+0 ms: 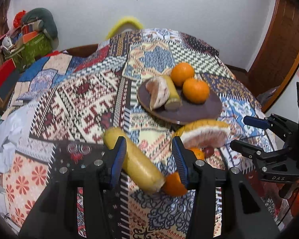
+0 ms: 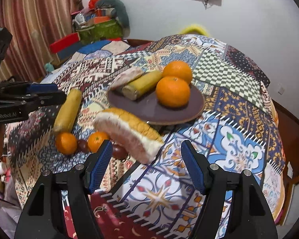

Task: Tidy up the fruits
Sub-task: 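Open both tools and withdraw from the plate, then grasp the second yellow cylinder with the left tool while the right tool grasps the pomelo half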

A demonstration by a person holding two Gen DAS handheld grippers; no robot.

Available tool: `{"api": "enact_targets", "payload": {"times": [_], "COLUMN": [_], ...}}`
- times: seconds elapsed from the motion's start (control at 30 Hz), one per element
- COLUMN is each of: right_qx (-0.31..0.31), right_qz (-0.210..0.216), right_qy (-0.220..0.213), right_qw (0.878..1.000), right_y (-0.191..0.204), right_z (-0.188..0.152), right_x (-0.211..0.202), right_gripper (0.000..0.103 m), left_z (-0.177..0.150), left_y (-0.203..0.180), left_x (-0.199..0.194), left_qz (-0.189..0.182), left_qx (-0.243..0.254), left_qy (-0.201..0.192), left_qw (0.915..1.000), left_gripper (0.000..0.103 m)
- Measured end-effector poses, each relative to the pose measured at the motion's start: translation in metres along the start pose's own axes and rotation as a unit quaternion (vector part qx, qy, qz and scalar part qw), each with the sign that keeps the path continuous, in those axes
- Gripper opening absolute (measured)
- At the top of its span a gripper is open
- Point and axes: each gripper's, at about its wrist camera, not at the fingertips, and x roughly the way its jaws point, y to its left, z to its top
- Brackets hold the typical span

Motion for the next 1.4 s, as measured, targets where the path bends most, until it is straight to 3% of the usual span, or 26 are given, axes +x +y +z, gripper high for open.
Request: {"api": "enact_targets", "payload": {"times": [0.37,0.53,0.57,0.73,0.83,0.9,1.0,1.27,1.33,1.4], "right_qx": [0.044,0.055,0.056,0.049,0.054,0.056,0.064,0.065,0.057,0.055], "right_qz": [0.029,0.051,0.058,0.057,0.059,0.062,0.076,0.060,0.049,0.054], "right_qy": [0.012,0.022,0.024,0.018,0.011,0.005,0.010,0.016,0.019,0.018], "right_qw": [0.999,0.997,0.996,0.997,0.997,0.997,0.995,0.996,0.997,0.997], "right_y": [-0.010,-0.009,-0.009,-0.005,-0.007,-0.010,-0.012,-0.009,-0.008,-0.008], "right_z": [0.007,0.003,0.003,0.000,-0.004,-0.006,-0.012,-0.011,-0.006,-0.001], "right_x": [0.029,0.039,0.039,0.033,0.025,0.017,0.011,0.009,0.014,0.018], "right_gripper": [0.068,0.061,0.055,0.047,0.035,0.019,0.014,0.018,0.023,0.035], "left_z": [-0.024,-0.023,-0.023,-0.021,-0.021,-0.021,-0.024,-0.036,-0.040,-0.043], "left_y": [0.016,0.015,0.015,0.019,0.021,0.024,0.030,0.029,0.029,0.030], "left_x": [0.026,0.031,0.033,0.035,0.034,0.033,0.028,0.006,0.004,0.000], "left_qz": [0.010,0.018,0.020,0.019,0.013,0.003,-0.013,-0.020,-0.021,-0.025], "left_qx": [-0.042,-0.043,-0.044,-0.059,-0.058,-0.064,-0.077,-0.055,-0.053,-0.050], "left_qy": [0.027,0.017,0.014,0.007,0.009,0.009,0.010,0.008,0.007,0.006], "left_qw": [0.9987,0.9988,0.9987,0.9981,0.9982,0.9979,0.9969,0.9982,0.9983,0.9984], "left_gripper": [0.048,0.050,0.050,0.048,0.047,0.045,0.041,0.031,0.030,0.029]}}
